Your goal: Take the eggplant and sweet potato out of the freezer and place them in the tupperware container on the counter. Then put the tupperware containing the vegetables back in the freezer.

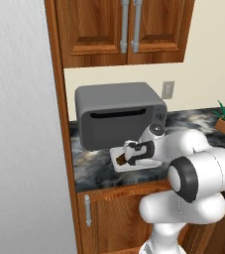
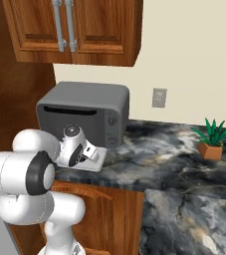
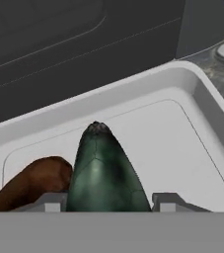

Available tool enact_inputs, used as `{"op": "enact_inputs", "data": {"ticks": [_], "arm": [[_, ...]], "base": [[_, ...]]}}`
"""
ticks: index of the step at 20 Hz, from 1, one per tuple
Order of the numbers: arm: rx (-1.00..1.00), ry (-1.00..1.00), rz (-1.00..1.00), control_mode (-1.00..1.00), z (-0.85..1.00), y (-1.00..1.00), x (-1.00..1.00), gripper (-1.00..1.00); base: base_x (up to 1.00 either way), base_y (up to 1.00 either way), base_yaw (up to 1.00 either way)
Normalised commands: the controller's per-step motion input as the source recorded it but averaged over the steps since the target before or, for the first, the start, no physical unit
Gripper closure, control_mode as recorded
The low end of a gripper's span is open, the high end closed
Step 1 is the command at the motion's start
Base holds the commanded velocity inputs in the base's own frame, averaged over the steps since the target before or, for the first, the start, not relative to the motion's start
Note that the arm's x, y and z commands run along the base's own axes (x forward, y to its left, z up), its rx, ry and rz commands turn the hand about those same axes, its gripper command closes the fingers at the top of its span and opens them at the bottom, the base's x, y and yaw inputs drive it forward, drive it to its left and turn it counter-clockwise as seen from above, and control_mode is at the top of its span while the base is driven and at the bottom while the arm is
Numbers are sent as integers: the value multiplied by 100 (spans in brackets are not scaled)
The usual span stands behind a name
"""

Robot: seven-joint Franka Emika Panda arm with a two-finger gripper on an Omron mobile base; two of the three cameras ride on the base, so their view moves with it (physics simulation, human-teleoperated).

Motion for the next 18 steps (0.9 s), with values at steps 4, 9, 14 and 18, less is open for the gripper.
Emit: {"op": "enact_inputs", "data": {"ticks": [4, 9, 14, 18], "arm": [[0, -2, 0, -100, 33, -2, -1, -100], [0, -6, 0, -100, 85, -27, -15, -100], [-4, 0, 0, -100, 13, -71, -6, -100], [-5, 0, 2, -100, -16, -33, 0, -100]], "base": [[0, 0, 0], [0, 0, 0], [0, 0, 0], [0, 0, 0]]}}
